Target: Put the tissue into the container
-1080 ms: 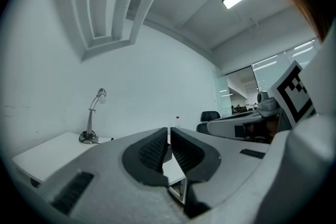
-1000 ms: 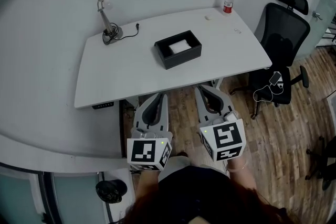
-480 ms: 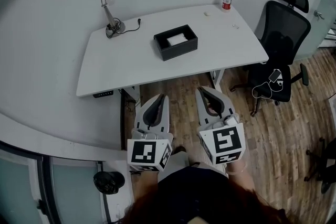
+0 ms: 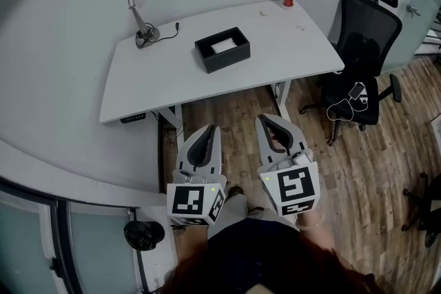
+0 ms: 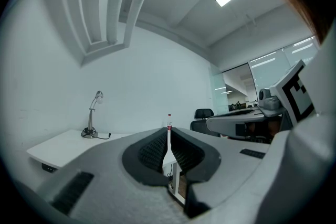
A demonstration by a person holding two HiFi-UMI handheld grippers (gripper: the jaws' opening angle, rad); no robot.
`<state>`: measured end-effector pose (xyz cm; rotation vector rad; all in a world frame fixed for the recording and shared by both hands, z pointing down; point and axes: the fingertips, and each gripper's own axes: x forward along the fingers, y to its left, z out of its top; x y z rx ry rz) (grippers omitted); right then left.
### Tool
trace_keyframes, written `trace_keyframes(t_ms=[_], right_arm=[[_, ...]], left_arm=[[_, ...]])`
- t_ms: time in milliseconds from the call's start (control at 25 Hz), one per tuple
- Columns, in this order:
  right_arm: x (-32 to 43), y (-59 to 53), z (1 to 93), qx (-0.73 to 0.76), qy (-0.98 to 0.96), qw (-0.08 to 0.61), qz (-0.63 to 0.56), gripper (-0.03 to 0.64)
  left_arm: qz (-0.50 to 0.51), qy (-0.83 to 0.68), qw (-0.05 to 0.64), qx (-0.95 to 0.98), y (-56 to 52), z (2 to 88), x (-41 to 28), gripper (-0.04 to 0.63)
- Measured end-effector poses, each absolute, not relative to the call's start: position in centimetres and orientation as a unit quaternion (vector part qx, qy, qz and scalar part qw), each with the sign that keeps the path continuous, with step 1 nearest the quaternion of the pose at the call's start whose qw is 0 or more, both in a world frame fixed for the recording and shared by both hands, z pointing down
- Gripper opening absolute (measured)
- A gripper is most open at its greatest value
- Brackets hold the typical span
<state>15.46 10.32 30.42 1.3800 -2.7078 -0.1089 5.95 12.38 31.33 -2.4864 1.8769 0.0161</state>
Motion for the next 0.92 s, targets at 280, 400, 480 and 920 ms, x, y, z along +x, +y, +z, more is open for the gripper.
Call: trace_keyframes(t_ms=[280, 400, 480, 920], right_arm=[[16.7, 11.4, 30.7, 0.456, -0.888, 0.051, -0.036, 0.020], [17.0, 11.7, 30.8, 0.458, -0.887, 0.053, -0.039, 0.020], [17.2, 11.7, 31.0, 0.460, -0.885, 0.058, -0.045, 0.020], [17.5, 11.4, 31.6, 0.466, -0.882, 0.057, -0.044, 0.020]], left_arm=[[-0.002, 0.601, 0.016, -0.799, 13.7, 31.3, 7.3, 0.038], [0.000, 0.600, 0.011, -0.800, 14.1, 31.7, 7.7, 0.038], [-0.006, 0.598, 0.015, -0.801, 14.2, 31.6, 8.0, 0.038], [-0.019, 0.585, 0.009, -0.811, 13.9, 32.4, 8.8, 0.038]])
